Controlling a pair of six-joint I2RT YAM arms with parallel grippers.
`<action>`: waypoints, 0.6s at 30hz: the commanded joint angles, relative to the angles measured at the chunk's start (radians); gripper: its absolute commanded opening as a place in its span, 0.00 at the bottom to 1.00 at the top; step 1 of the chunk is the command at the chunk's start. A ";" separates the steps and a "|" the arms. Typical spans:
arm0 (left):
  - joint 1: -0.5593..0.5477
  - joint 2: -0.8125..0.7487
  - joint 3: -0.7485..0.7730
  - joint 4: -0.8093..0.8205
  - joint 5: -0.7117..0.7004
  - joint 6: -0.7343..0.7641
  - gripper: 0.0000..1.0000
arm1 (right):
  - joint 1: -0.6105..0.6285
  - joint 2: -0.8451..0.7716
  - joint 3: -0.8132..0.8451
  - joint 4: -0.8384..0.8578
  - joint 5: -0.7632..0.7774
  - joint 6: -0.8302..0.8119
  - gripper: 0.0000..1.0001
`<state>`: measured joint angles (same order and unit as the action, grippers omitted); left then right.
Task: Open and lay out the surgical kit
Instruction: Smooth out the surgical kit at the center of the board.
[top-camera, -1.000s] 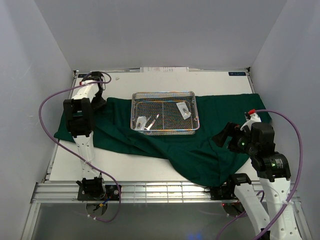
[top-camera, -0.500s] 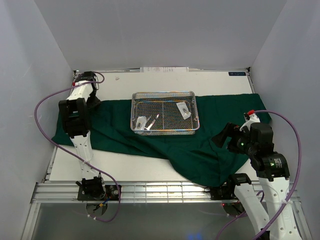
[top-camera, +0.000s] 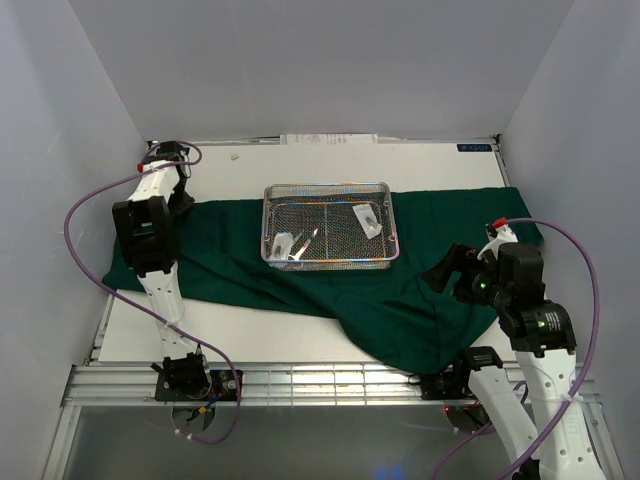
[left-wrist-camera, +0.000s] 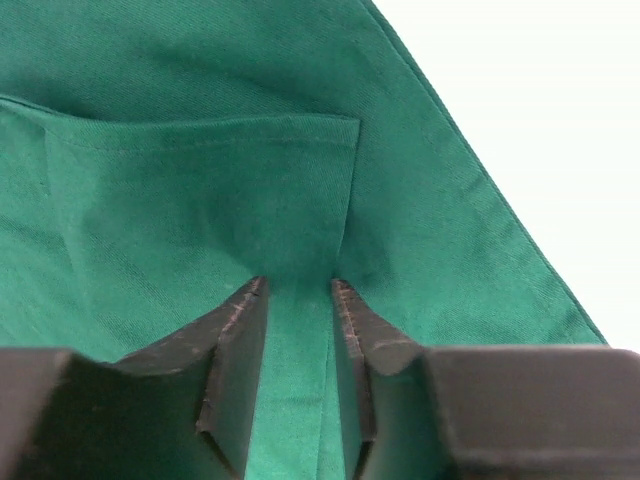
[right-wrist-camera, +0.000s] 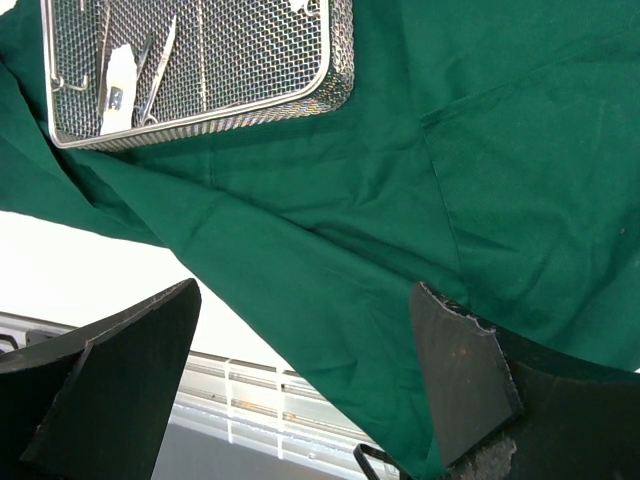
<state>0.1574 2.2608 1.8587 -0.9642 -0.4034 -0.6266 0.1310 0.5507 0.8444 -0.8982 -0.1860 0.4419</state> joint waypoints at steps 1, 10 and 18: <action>0.011 -0.020 0.031 0.009 0.003 0.008 0.41 | 0.001 0.008 -0.013 0.045 -0.006 0.006 0.90; 0.014 -0.004 0.042 0.009 0.008 0.018 0.23 | 0.001 0.012 -0.011 0.045 -0.006 0.006 0.90; 0.019 -0.029 0.062 -0.001 -0.003 0.034 0.02 | 0.001 0.006 -0.010 0.045 -0.007 0.011 0.90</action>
<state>0.1669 2.2684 1.8774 -0.9680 -0.3996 -0.6022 0.1310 0.5591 0.8341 -0.8883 -0.1856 0.4458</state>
